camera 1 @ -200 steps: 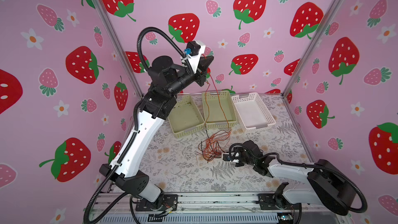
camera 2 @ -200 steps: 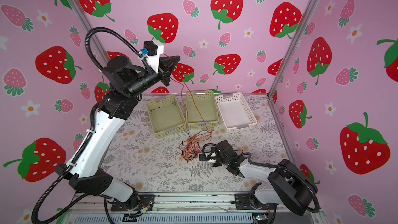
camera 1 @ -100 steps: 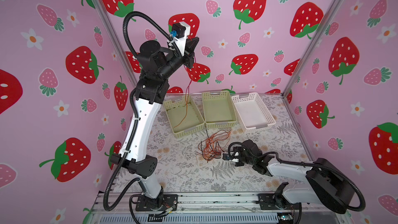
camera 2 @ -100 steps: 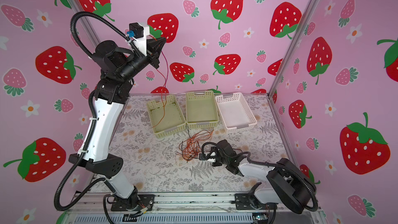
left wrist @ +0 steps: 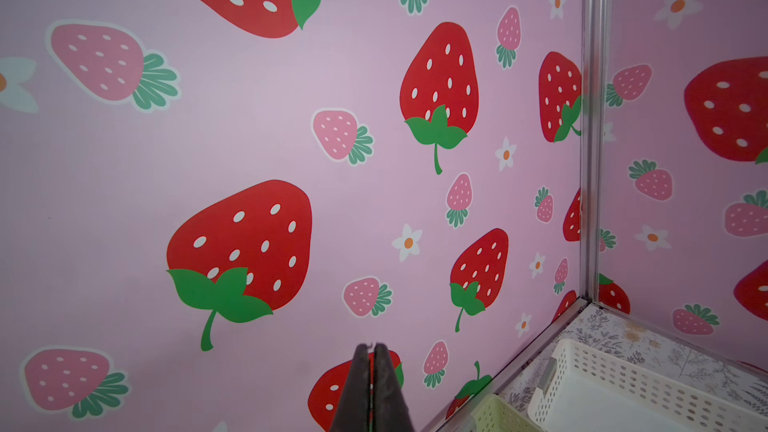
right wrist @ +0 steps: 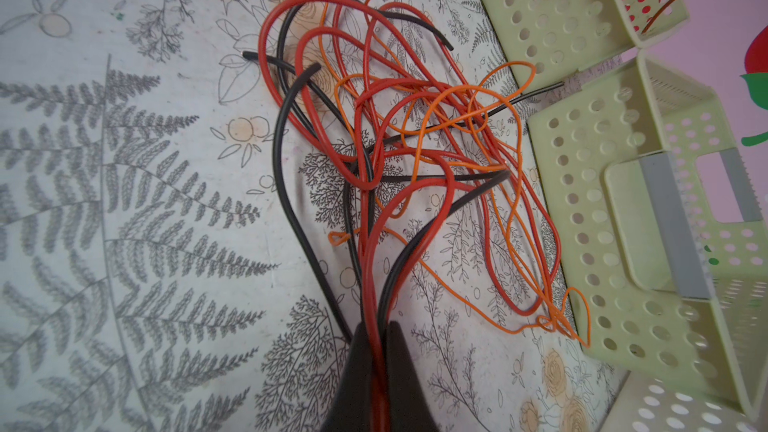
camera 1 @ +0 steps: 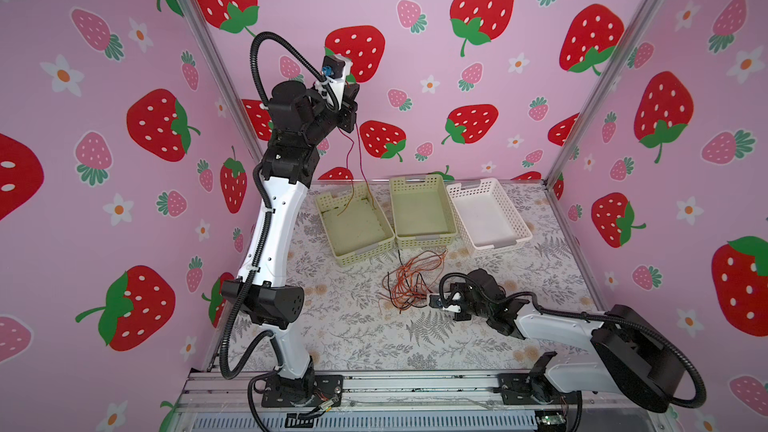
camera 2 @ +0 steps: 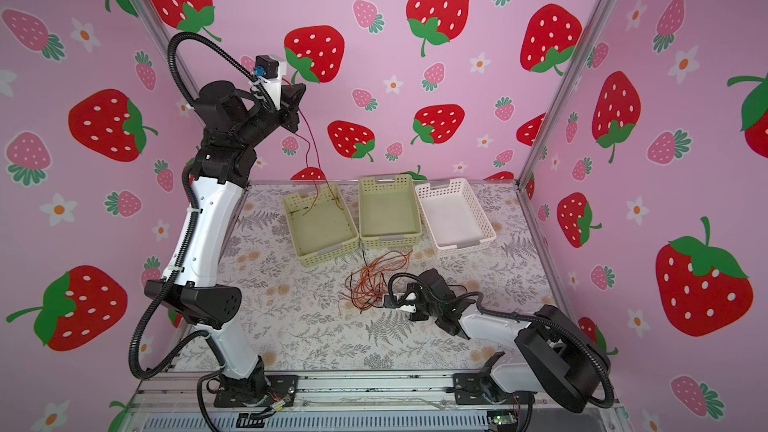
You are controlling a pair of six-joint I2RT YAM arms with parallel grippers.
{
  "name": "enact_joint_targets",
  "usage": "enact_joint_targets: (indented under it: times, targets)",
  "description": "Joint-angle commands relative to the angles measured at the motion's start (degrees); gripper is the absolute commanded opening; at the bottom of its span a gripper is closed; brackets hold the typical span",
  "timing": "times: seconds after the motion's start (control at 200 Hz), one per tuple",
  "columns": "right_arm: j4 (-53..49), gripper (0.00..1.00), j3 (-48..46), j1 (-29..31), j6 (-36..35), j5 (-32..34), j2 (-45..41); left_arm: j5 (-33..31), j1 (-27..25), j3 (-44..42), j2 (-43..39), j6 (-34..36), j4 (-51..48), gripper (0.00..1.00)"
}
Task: Untangle the cables
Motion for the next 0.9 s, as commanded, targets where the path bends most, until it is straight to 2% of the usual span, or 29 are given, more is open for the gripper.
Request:
enact_joint_targets:
  times: [0.0,0.345,0.6,0.665,0.805,0.895]
  targets:
    - [-1.93,0.0,1.6,-0.3,0.53,-0.47,-0.36,-0.34,0.92,-2.41,0.01,0.53,1.5,0.0]
    - [-0.78,0.0,3.03,-1.25,1.25,-0.07,-1.26,2.11,3.71,-30.28,-7.68,-4.75,14.63,0.0]
    - [0.01,0.02,3.08,-2.65,3.27,-1.4,-2.43,-1.73,4.15,-52.74,-14.15,-9.77,23.28,0.0]
    - [-0.22,0.09,2.8,-2.97,3.38,-1.36,-2.7,-2.31,4.15,-57.06,-14.48,-11.25,23.7,0.0]
    - [-1.72,0.37,1.94,-3.4,3.34,-0.24,-4.74,-6.05,4.33,-64.5,-13.95,-14.22,26.62,0.0]
    - [-1.69,0.47,0.98,-3.84,3.81,-0.74,-8.54,-6.96,4.51,-66.25,-12.06,-14.99,26.61,0.0]
